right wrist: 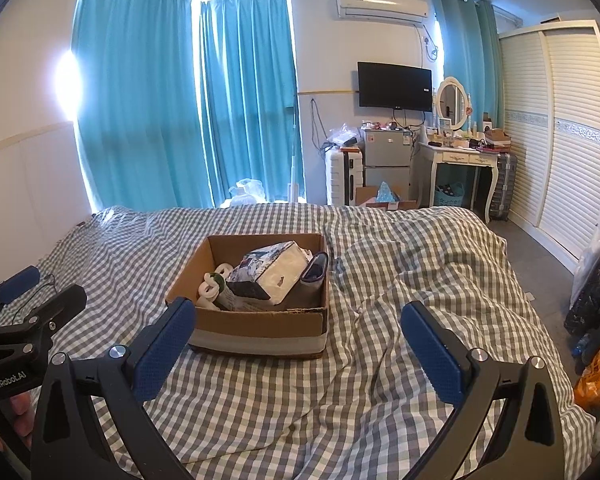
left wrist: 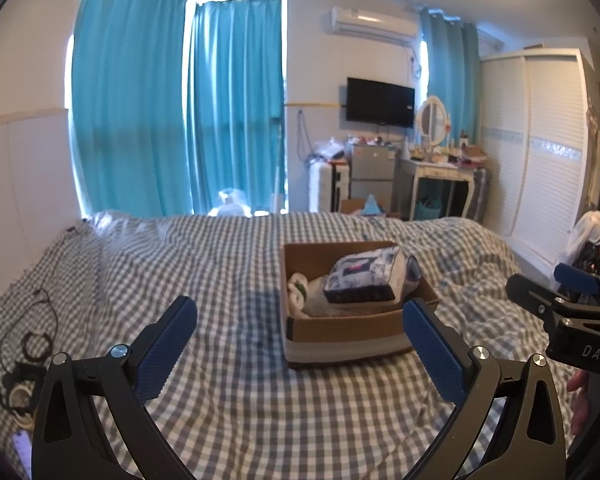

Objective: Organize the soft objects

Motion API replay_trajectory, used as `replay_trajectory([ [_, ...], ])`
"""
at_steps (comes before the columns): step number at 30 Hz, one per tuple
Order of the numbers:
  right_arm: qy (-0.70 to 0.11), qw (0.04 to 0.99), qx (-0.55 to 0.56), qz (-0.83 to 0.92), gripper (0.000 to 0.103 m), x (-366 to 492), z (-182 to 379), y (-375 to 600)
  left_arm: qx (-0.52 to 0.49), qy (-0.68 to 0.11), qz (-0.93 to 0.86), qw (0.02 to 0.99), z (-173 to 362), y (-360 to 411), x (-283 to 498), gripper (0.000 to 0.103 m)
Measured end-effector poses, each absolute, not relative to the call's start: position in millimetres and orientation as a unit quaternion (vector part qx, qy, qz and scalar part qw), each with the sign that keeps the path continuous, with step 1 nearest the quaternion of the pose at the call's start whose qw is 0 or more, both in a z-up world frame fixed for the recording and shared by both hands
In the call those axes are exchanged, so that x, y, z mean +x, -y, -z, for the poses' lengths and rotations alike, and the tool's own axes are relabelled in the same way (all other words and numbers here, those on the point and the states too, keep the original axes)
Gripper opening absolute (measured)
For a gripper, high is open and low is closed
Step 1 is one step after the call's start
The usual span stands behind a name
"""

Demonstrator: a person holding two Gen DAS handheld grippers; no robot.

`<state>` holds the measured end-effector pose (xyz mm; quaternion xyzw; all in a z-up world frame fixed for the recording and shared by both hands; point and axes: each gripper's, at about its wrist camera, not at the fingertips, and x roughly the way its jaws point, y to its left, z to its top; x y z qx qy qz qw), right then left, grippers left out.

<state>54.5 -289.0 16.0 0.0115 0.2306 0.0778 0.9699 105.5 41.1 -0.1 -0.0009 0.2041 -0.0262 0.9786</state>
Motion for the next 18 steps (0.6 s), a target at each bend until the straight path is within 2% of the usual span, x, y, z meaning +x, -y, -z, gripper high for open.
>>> replay_trajectory([
  [18, -0.232, 0.969, 0.011, -0.078, 0.103, 56.4, -14.7, 288.2, 0.0, -0.207, 0.022, 0.978, -1.4, -41.9, 108.8, 0.103],
])
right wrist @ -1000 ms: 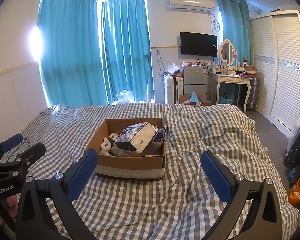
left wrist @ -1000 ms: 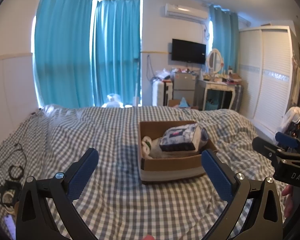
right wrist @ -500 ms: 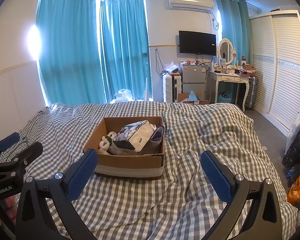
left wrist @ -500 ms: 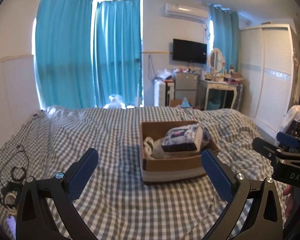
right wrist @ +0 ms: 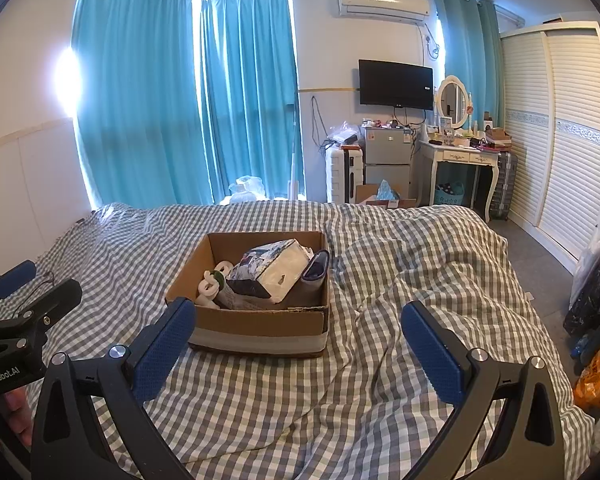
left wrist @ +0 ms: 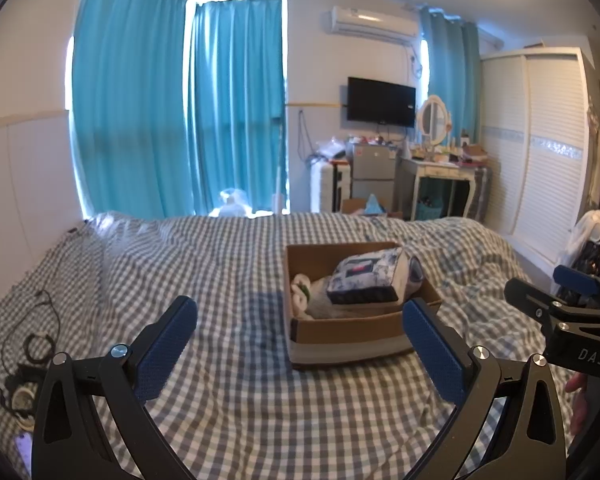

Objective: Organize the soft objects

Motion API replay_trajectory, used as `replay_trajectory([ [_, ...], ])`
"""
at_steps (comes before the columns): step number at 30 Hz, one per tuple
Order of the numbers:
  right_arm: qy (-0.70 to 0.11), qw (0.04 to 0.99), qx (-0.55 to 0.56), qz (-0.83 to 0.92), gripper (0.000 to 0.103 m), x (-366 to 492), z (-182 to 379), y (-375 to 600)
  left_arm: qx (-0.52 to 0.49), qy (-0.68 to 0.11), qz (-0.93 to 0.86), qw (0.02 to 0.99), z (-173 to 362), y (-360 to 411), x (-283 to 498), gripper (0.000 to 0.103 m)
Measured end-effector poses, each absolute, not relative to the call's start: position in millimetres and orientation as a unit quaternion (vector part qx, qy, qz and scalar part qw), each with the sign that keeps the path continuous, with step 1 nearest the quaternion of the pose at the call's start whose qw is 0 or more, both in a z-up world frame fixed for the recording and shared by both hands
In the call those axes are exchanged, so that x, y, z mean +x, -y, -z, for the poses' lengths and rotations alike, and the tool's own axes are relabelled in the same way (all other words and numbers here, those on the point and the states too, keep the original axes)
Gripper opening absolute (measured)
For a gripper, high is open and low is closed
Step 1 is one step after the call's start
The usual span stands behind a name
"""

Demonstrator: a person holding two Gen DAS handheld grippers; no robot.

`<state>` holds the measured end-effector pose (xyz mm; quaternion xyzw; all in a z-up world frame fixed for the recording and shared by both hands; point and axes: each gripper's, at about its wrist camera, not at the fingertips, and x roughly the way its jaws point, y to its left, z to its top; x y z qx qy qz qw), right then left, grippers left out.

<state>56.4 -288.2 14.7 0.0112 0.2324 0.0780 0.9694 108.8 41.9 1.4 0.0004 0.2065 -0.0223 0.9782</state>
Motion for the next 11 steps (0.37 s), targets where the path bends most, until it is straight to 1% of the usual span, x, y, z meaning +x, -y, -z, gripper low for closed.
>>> replay_trajectory([
  [11, -0.233, 0.969, 0.011, -0.078, 0.103, 56.9, -12.2, 288.8, 0.004, -0.207, 0.023, 0.978, -0.7, -43.6, 108.5, 0.103],
])
